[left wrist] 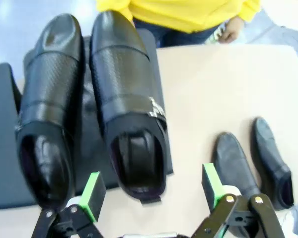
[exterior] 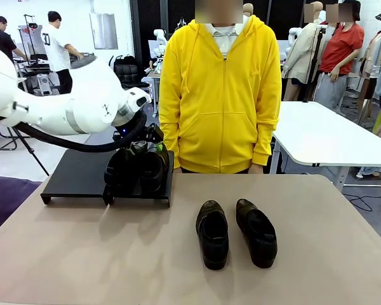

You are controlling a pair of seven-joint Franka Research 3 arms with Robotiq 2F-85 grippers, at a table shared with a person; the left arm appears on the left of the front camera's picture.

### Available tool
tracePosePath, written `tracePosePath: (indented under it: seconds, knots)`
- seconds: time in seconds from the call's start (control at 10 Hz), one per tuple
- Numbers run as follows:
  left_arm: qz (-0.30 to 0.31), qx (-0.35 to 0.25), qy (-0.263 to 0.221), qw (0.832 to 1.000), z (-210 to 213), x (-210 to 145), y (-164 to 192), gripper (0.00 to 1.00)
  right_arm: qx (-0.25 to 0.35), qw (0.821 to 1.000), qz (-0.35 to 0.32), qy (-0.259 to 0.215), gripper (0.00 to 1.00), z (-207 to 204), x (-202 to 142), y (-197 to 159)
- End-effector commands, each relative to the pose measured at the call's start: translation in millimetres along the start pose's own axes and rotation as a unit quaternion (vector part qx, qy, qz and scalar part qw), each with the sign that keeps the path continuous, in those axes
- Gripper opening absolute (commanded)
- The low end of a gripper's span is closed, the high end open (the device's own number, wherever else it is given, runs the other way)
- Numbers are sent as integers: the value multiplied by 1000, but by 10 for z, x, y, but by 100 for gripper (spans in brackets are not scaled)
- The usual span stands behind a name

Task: Organize the shoes by placing them on the stand.
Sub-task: Place the Shoe from the middle of the table onto the Shoes Stand.

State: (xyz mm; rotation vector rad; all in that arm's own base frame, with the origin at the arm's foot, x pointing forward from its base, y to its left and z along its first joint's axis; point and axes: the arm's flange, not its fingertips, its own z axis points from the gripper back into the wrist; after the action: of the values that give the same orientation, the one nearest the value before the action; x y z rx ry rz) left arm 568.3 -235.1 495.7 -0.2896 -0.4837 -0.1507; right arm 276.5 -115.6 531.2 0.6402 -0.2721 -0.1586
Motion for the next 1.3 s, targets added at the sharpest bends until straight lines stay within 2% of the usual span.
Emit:
tracePosePath:
  seconds: [0.0, 0.2, 0.3, 0.4, 0.5, 0.7, 0.8, 0.9, 1.2]
  knots:
    - [3, -32, 72, 997, 561, -248, 43, 100, 7, 1000, 5, 0, 100, 26, 17, 17]
    - [0, -86, 181, 980, 1115, -460, 239, 100, 7, 1000, 5, 0, 100, 26, 17, 17]
    - [-9, -165, 217, 962, 1441, -597, 460, 100, 7, 1000, 5, 0, 100, 26, 17, 17]
    - [25, -196, 201, 959, 1713, -747, 720, 100, 7, 1000, 5, 0, 100, 26, 17, 17]
    - [62, -248, 157, 954, 1951, -968, 1065, 100, 7, 1000, 5, 0, 100, 26, 17, 17]
    - [152, -350, 46, 923, 2169, -1454, 1853, 100, 7, 1000, 5, 0, 100, 26, 17, 17]
    - [201, -328, 49, 922, 1997, -1593, 2088, 100, 7, 1000, 5, 0, 100, 26, 17, 17]
    - [111, -307, 114, 938, 2268, -1217, 1608, 100, 7, 1000, 5, 0, 100, 26, 17, 17]
    - [111, -307, 114, 938, 2268, -1217, 1608, 100, 7, 1000, 5, 0, 100, 26, 17, 17]
